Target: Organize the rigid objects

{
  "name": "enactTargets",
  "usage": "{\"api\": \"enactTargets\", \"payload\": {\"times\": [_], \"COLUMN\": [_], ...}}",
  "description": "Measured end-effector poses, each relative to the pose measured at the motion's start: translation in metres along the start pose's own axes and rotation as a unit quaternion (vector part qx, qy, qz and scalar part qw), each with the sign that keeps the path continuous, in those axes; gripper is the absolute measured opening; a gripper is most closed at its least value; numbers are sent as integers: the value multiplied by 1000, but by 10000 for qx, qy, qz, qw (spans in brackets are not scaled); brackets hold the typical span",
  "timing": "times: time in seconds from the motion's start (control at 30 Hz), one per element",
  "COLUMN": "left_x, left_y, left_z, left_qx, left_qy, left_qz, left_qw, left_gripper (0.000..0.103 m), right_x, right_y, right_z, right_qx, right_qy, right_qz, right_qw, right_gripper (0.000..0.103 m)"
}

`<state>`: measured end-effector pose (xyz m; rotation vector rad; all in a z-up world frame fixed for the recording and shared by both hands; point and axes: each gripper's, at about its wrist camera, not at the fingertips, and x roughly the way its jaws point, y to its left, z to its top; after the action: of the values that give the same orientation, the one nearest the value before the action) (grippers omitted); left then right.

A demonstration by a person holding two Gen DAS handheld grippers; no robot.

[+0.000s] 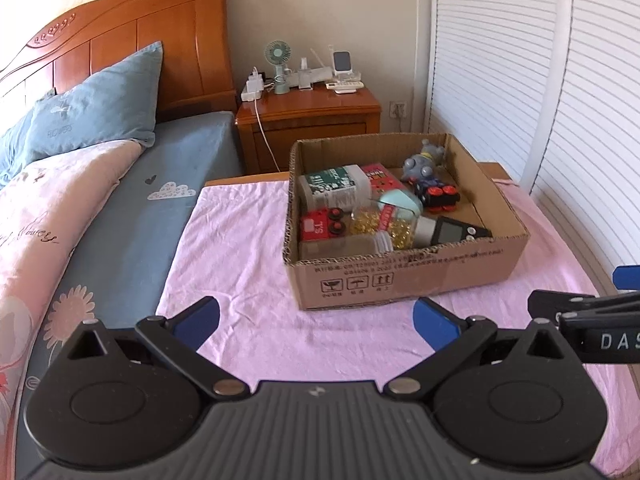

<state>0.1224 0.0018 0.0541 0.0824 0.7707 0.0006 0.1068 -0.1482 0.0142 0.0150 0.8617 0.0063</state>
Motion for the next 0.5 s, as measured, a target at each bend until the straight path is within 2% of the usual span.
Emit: {"api": "enactTargets", "payload": {"times": [0.5], "left_x": [-7], "left_y": [-3], "left_z": [2], "left_qx": [24], "left_qy": [-52], "left_qz": [16], "left_qw": [10000], "left_gripper": [102], "right_x": [-6], "right_y": [-3], "right_z": [-2], "right_qx": [108], "right_qy": [-84], "right_qz": [28], "right_qw": [9999], "right_gripper": [103]}}
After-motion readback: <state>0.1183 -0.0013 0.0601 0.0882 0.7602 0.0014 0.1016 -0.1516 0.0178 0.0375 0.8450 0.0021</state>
